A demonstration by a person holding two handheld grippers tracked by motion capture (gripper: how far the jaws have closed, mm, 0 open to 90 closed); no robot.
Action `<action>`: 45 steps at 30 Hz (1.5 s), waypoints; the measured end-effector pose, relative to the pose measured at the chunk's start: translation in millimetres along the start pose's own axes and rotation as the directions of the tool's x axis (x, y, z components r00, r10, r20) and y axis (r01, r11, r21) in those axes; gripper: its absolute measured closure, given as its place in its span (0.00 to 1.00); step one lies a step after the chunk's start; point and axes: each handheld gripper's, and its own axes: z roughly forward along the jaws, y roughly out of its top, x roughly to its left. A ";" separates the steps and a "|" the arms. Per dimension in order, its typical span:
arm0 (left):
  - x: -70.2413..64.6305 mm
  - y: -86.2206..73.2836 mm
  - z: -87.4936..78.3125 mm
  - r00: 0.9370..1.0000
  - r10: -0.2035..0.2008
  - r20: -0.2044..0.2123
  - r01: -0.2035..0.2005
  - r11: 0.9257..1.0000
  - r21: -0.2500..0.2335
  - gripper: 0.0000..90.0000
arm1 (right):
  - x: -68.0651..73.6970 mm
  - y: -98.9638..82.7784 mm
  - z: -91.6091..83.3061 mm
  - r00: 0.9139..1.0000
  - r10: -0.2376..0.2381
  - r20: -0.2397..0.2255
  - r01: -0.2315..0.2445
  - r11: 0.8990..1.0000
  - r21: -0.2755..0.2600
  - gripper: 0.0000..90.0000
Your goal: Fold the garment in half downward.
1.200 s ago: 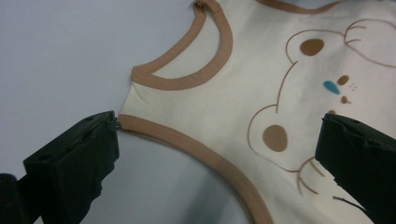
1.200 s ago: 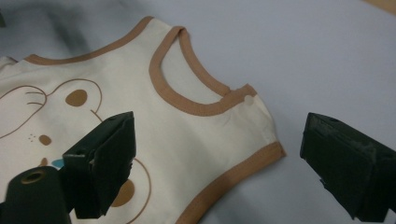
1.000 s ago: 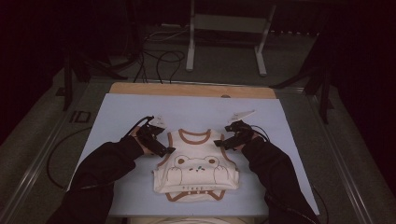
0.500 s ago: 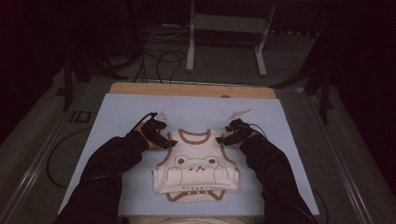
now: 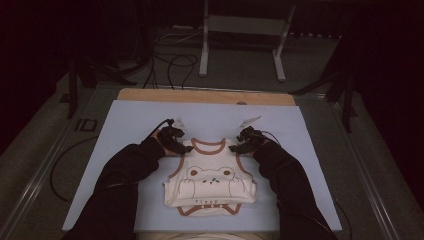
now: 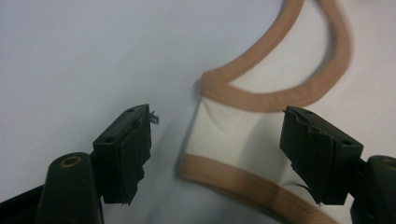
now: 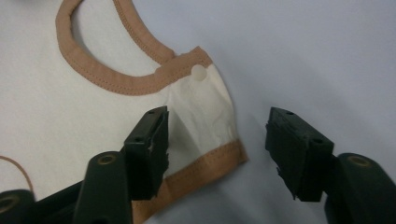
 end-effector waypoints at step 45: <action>-4.5 8.4 -21.2 0.991 -0.001 0.135 0.005 1.000 -0.027 0.98 | 11.7 20.0 -23.3 0.999 0.032 -0.015 -0.032 0.998 -0.050 0.92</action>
